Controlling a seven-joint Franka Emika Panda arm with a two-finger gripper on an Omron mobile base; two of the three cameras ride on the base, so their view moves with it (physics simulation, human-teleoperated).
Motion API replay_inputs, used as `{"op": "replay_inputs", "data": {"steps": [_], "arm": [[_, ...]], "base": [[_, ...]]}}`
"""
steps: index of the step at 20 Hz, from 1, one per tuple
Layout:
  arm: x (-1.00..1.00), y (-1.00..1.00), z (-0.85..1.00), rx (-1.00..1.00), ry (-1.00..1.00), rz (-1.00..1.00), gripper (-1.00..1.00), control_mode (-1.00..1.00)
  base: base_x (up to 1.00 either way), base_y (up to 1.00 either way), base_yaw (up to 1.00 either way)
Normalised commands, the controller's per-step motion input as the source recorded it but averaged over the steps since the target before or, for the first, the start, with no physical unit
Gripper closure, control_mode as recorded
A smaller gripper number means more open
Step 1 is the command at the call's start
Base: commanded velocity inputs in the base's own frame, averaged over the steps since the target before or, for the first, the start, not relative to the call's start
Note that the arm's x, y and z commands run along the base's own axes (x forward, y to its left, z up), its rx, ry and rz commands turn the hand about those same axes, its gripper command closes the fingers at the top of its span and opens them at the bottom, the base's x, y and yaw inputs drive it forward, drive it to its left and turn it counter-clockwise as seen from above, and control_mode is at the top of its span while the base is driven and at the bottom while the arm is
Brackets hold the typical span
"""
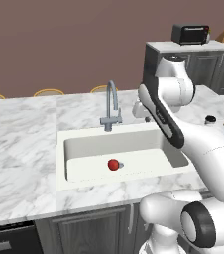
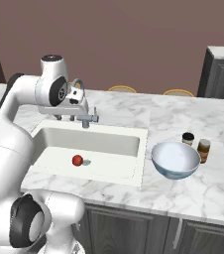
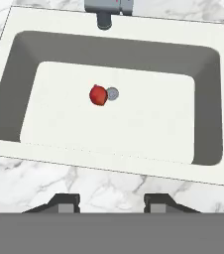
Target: Pick the onion from the sink and place it in the bowl. Then pick the bowl and place it in the microwave. Then close the microwave door and press the start button.
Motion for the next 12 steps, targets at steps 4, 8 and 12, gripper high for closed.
{"op": "replay_inputs", "data": {"steps": [4, 8, 12], "arm": [[-0.4, -0.04, -0.01, 0.05, -0.06, -0.03, -1.0, -1.0], [-0.96, 0.01, -0.28, 0.06, -0.06, 0.0, -1.0, -1.0], [-0.89, 0.0, -0.85, 0.26, 0.0, 0.01, -1.0, -1.0]], "base": [[0.0, 0.0, 0.0], [0.0, 0.0, 0.0], [0.0, 0.0, 0.0]]}}
